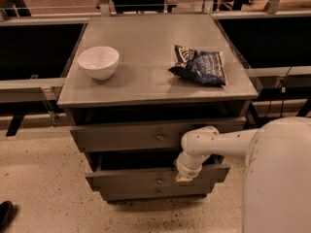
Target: Open middle drawer
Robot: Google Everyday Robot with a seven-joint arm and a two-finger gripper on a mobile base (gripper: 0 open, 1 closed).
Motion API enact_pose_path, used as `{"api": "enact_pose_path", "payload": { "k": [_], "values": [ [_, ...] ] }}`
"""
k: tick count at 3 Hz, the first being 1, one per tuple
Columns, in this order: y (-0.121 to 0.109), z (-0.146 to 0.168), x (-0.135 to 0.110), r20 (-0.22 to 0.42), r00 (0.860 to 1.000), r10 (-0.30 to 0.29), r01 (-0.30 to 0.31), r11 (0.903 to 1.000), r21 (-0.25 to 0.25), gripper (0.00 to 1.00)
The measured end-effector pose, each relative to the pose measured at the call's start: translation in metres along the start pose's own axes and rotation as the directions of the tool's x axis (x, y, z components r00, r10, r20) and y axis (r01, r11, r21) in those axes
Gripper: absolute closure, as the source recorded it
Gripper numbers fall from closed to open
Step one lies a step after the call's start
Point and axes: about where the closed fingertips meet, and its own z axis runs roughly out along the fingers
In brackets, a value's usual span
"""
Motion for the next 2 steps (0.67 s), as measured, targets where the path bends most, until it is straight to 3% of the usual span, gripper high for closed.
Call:
{"api": "enact_pose_path", "payload": {
  "k": [2],
  "values": [
    [-0.0020,-0.0010,-0.0004,0.000,1.000,0.000,0.000,1.0000,-0.001,1.00]
  ]
}}
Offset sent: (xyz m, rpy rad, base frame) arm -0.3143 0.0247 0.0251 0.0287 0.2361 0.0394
